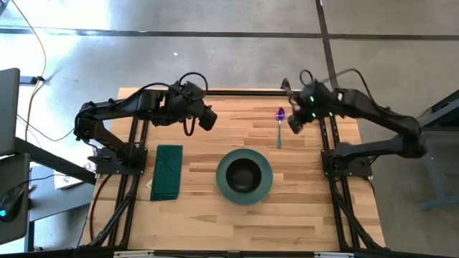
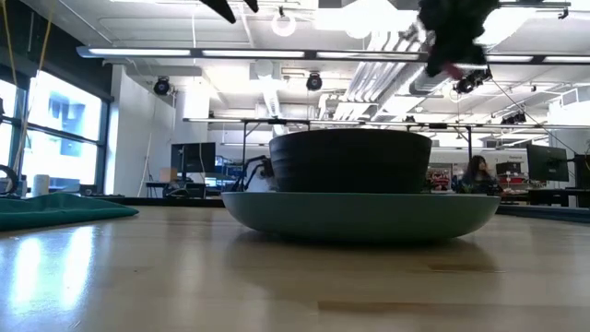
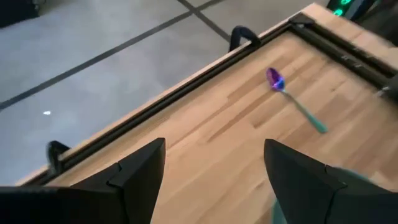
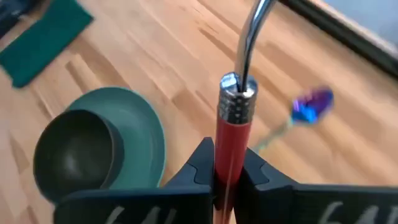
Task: Set table place
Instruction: Put the red fork to the right of the blue plate
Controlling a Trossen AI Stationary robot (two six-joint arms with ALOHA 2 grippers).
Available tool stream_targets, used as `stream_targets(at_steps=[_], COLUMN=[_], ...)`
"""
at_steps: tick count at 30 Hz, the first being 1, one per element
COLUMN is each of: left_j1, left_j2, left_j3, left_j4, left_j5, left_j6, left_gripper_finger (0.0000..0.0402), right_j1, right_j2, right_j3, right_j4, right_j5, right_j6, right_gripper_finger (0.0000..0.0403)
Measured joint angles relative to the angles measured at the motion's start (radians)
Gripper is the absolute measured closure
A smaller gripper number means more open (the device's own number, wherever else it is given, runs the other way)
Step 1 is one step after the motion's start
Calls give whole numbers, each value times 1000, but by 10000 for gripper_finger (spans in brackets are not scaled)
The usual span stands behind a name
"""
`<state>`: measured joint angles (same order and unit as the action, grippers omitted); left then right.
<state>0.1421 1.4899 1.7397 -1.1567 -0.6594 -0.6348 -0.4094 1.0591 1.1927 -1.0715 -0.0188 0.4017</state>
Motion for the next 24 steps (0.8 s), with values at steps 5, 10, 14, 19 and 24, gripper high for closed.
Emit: stream_targets(at_steps=[5,10,14,19,24], left_j1=[1,1,1,1,1], left_j2=[0,0,0,0,0], left_j3=[0,0,0,0,0], left_j4=[-28,-46,-48,-50,-50], left_j5=[26,63,66,80,95], left_j6=[75,126,154,176,198], left_gripper_finger=[142,142,142,142,142], right_j1=[273,541,699,840,952], right_j2=[-54,-15,77,194,265], right_j3=[-41,-178,-301,-370,-413], right_j4=[-86,16,209,266,351], right_j5=[220,303,321,324,316], right_j6=[405,775,990,1262,1456], right_gripper_finger=[403,403,403,403,403])
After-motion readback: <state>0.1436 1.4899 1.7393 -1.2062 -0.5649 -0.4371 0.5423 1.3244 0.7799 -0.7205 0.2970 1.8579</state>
